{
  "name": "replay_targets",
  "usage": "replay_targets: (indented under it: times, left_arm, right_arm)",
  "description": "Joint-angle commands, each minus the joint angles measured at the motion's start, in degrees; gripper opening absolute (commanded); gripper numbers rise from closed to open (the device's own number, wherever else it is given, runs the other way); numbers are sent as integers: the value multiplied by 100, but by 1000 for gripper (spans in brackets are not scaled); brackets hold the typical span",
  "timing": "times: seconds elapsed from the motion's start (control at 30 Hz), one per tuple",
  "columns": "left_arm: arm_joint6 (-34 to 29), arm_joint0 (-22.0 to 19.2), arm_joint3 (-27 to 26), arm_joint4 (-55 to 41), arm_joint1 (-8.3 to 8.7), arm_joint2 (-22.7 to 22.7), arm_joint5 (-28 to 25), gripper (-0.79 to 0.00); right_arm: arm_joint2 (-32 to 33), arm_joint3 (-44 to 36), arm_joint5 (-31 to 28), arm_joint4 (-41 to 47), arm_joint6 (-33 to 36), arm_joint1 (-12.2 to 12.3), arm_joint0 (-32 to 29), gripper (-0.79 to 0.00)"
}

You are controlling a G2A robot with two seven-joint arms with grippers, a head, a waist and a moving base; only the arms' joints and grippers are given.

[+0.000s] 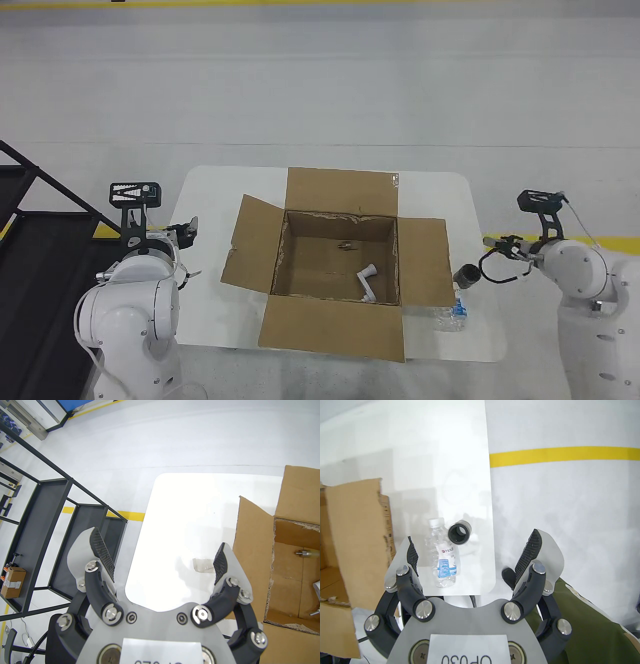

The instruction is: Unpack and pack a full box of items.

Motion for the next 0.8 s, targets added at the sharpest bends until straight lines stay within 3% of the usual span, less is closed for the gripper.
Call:
replay_targets:
  times: [0.0,0.07,0.1,0.27,0.4,0.6,0.77]
  left_arm:
    - [0,0,0,0,0,0,0,0]
    - [0,0,0,0,0,0,0,0]
    - [0,0,0,0,0,0,0,0]
    - [0,0,0,0,0,0,0,0]
    - [0,0,0,0,0,0,0,0]
    - [0,0,0,0,0,0,0,0]
    - [0,0,0,0,0,0,0,0]
  right_arm:
    - [38,-527,24,244,-12,-2,-117,-296]
    - [-8,-1030,-56,462,-62,-3,-236,-693]
    - [-71,-1241,-80,545,-57,-4,-297,-785]
    - [-941,-2051,-186,581,37,-14,-446,-785]
    - [-2176,-2210,-188,110,-52,-48,-441,-785]
    - [-3998,-1590,199,-1535,-383,-155,-227,-785]
    - [-4966,-571,634,-2388,-383,-314,195,-785]
